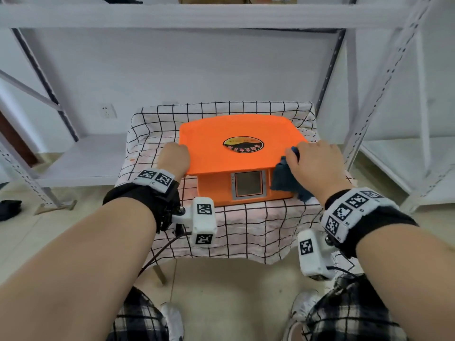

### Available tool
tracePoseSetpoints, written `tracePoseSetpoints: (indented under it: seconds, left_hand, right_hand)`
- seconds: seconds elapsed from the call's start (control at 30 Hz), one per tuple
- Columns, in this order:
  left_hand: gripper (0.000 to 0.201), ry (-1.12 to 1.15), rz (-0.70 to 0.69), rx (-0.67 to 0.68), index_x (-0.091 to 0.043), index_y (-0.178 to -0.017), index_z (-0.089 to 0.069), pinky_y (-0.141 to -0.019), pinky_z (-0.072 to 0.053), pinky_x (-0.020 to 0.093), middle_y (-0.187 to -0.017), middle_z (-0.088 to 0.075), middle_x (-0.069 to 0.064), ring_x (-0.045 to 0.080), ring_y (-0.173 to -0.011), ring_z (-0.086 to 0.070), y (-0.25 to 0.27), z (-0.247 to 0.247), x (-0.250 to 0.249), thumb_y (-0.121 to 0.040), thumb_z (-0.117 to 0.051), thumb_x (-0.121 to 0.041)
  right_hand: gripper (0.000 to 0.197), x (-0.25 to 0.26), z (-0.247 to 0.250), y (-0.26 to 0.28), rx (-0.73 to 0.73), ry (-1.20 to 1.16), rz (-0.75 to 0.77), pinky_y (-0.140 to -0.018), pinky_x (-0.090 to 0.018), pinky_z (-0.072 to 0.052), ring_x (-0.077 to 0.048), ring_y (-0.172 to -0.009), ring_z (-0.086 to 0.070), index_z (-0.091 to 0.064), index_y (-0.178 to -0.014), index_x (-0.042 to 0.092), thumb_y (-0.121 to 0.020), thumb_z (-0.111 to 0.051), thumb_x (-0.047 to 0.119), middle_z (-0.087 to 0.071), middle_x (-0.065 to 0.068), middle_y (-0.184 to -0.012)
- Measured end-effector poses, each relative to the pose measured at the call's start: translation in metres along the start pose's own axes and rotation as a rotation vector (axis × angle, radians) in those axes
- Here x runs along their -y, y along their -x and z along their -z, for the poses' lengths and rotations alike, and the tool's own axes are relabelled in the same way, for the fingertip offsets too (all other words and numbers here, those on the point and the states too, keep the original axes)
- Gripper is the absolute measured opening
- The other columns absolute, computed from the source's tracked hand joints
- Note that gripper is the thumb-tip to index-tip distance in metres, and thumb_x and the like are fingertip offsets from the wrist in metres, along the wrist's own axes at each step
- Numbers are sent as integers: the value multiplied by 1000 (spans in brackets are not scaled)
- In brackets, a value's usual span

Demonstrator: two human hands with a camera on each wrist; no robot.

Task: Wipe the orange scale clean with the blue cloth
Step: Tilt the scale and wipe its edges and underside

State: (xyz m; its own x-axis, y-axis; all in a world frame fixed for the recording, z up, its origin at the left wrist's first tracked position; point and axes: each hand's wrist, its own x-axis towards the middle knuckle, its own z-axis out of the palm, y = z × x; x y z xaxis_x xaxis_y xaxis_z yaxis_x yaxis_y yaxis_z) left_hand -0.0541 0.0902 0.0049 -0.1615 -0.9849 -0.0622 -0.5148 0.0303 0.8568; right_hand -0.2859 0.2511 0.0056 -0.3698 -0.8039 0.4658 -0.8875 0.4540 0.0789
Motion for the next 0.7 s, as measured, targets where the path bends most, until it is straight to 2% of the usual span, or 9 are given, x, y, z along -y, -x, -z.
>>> tracePoseSetpoints:
  seconds: [0.17,0.23,0.3,0.33,0.4,0.47,0.53,0.6,0.7]
  left_hand:
    - [38,-28,-3,-6,6,-132,-47,-60,-43,22,-71,-41,-6,6,-59,-39,-1,1,1,-99,-36,-11]
    - [38,-51,-14,-11,6,-131,-48,-62,-44,23,-88,-58,4,6,-61,-42,1,2,1,-99,-36,-11]
    - [35,-110,-1,-18,6,-128,-49,-69,-47,27,-119,-58,18,13,-76,-53,6,3,-1,-99,-40,-9]
    - [31,-181,-12,-50,6,-126,-49,-77,-47,29,-124,-54,19,20,-91,-57,11,4,-5,-98,-44,-7]
    - [28,-315,-118,-105,4,-122,-49,-88,-43,29,-125,-51,19,28,-112,-52,23,6,-7,-95,-49,-4]
    - [26,-320,-109,-57,2,-120,-50,-89,-43,28,-124,-50,17,29,-116,-49,26,5,-8,-95,-48,-3]
    - [11,-126,-41,7,-13,-102,-55,-78,-47,17,-108,-55,8,27,-111,-54,20,8,-1,-97,-45,-9]
    - [26,29,-64,91,-25,-77,-45,-55,-50,13,-88,-52,2,19,-87,-60,16,10,2,-100,-39,-14]
    - [21,142,-32,160,-14,-82,-50,-47,-47,19,-78,-55,2,12,-62,-60,14,19,4,-100,-39,-16]
  right_hand:
    - [44,20,2,8,-34,-39,-120,-66,-39,-41,-35,-95,-55,-57,-90,0,-95,-37,39,-64,-20,-87]
    - [41,30,2,5,-40,-86,-136,-68,-40,-42,-36,-97,-54,-56,-93,-2,-96,-37,35,-63,-21,-90]
    - [38,45,2,-1,-53,-139,-137,-68,-38,-39,-37,-98,-54,-56,-96,-3,-97,-37,30,-64,-22,-95]
    - [36,54,4,-3,-52,-157,-137,-66,-36,-36,-36,-98,-55,-57,-98,-2,-97,-38,29,-64,-21,-96]
    - [34,77,9,-4,-40,-191,-120,-65,-33,-32,-35,-98,-56,-58,-99,0,-97,-38,29,-65,-18,-98]
    - [34,100,15,-3,-23,-255,-95,-66,-32,-33,-34,-98,-58,-60,-100,4,-96,-40,31,-66,-14,-99]
    - [30,120,21,-1,-19,-358,-46,-65,-31,-32,-31,-91,-60,-60,-90,11,-94,-42,33,-65,-11,-92]
    - [30,129,27,3,-22,-533,-3,-62,-28,-27,-24,-75,-55,-46,-68,18,-92,-44,36,-54,-2,-73]
    - [43,117,31,15,-49,-821,-88,-55,-32,-23,-9,-54,-37,-30,-56,23,-90,-50,40,-37,6,-55]
